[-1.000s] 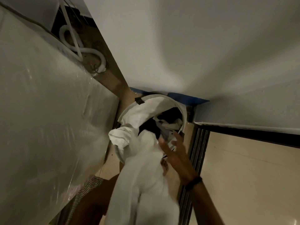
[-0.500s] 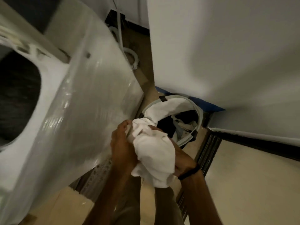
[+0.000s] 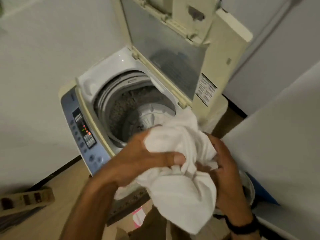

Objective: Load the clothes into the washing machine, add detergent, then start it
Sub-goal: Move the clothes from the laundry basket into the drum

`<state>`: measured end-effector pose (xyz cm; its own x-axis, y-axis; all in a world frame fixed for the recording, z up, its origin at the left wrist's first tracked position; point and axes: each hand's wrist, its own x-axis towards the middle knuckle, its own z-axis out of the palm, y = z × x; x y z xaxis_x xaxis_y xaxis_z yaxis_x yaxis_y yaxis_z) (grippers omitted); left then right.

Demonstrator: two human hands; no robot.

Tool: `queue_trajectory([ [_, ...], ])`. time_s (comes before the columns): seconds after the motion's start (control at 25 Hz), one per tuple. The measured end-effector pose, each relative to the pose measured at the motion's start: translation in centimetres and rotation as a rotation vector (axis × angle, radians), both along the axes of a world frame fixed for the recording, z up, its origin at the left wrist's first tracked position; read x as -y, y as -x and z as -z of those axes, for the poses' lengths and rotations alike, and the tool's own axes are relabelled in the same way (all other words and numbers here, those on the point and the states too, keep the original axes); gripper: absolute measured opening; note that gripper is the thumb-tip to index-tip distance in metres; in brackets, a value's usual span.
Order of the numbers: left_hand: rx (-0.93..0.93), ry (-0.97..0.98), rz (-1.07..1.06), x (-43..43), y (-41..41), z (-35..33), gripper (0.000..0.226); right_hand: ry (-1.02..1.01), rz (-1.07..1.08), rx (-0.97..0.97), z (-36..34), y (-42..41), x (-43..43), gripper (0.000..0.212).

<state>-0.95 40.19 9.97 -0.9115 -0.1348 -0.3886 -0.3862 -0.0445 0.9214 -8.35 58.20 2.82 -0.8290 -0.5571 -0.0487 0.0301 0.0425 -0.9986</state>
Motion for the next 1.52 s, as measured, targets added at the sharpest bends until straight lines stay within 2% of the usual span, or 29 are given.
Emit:
queue_trajectory([
  [0.08, -0.081, 0.264, -0.209, 4.6, 0.2, -0.8, 0.053, 0.034, -0.2, -0.015, -1.2, 1.9, 3.5, 0.077],
  [0.16, -0.188, 0.278, -0.378, 8.6, 1.7, -0.5, 0.049, 0.049, -0.449, 0.02, -1.2, 4.2, 8.4, 0.092],
  [0.24, -0.2, 0.272, -0.368, 12.3, 3.5, 1.1, 0.05, 0.015, -0.473, -0.045, 0.2, 6.3, 13.6, 0.086],
  [0.36, 0.1, 0.435, -0.237, 18.0, 4.9, 6.4, 0.049, -0.15, -0.475, -0.16, 4.4, 8.8, 20.3, 0.077],
  [0.48, 0.398, 0.712, -0.099, 21.3, 5.0, 10.2, 0.043, -0.584, -0.586, -0.272, 10.1, 9.5, 24.2, 0.069],
  [0.52, 0.44, 0.788, -0.057, 21.3, 4.7, 10.8, 0.044, -0.643, -0.576, -0.278, 11.1, 9.0, 24.3, 0.063],
  [0.56, 0.439, 0.822, -0.058, 20.9, 4.2, 11.1, 0.048, -0.615, -0.517, -0.272, 11.5, 8.3, 23.6, 0.055],
  [0.64, 0.378, 0.735, -0.126, 18.9, 3.2, 11.3, 0.049, -0.465, -0.318, -0.239, 10.3, 6.9, 20.6, 0.034],
  [0.72, 0.244, 0.593, -0.224, 15.2, 2.7, 10.8, 0.035, -0.297, -0.069, -0.095, 8.6, 5.6, 15.6, 0.017],
  [0.8, 0.129, 0.496, -0.24, 10.1, 2.7, 9.9, 0.023, -0.104, 0.219, 0.07, 7.4, 4.4, 9.7, 0.016],
  [0.88, 0.059, 0.355, -0.208, 4.1, 3.4, 9.3, 0.015, -0.06, 0.499, 0.177, 8.6, 3.5, 3.8, 0.017],
  [0.96, 0.064, 0.198, -0.106, -1.4, 4.1, 10.4, 0.011, -0.17, 0.737, 0.306, 13.3, 2.8, -1.9, 0.016],
  [1.0, 0.088, 0.174, -0.011, -3.9, 4.6, 12.1, 0.012, -0.252, 0.837, 0.385, 16.5, 2.4, -4.7, 0.015],
  [1.08, 0.175, 0.269, 0.233, -8.2, 5.2, 18.4, 0.018, -0.453, 0.91, 0.535, 23.5, 1.5, -9.6, 0.018],
  [1.16, 0.333, 0.449, 0.46, -11.2, 5.0, 27.7, 0.029, -0.606, 0.833, 0.672, 29.9, 0.3, -12.7, 0.02],
  [1.28, 0.501, 0.689, 0.687, -13.6, 3.4, 42.8, 0.048, -0.655, 0.621, 0.825, 38.9, -1.8, -14.7, 0.026],
  [1.36, 0.349, 0.948, 0.724, -13.4, 2.9, 51.8, 0.049, -0.726, 0.565, 0.808, 44.6, -3.0, -15.3, 0.029],
  [1.4, 0.292, 1.038, 0.799, -13.4, 2.7, 55.5, 0.051, -0.773, 0.525, 0.791, 47.3, -3.7, -15.5, 0.03],
  [1.48, 0.295, 1.178, 0.997, -13.4, 2.3, 62.7, 0.059, -0.85, 0.442, 0.734, 51.9, -5.0, -15.8, 0.029],
  [1.52, 0.201, 1.267, 1.048, -13.9, 2.7, 64.5, 0.06, -0.85, 0.421, 0.72, 53.3, -5.3, -15.9, 0.027],
])
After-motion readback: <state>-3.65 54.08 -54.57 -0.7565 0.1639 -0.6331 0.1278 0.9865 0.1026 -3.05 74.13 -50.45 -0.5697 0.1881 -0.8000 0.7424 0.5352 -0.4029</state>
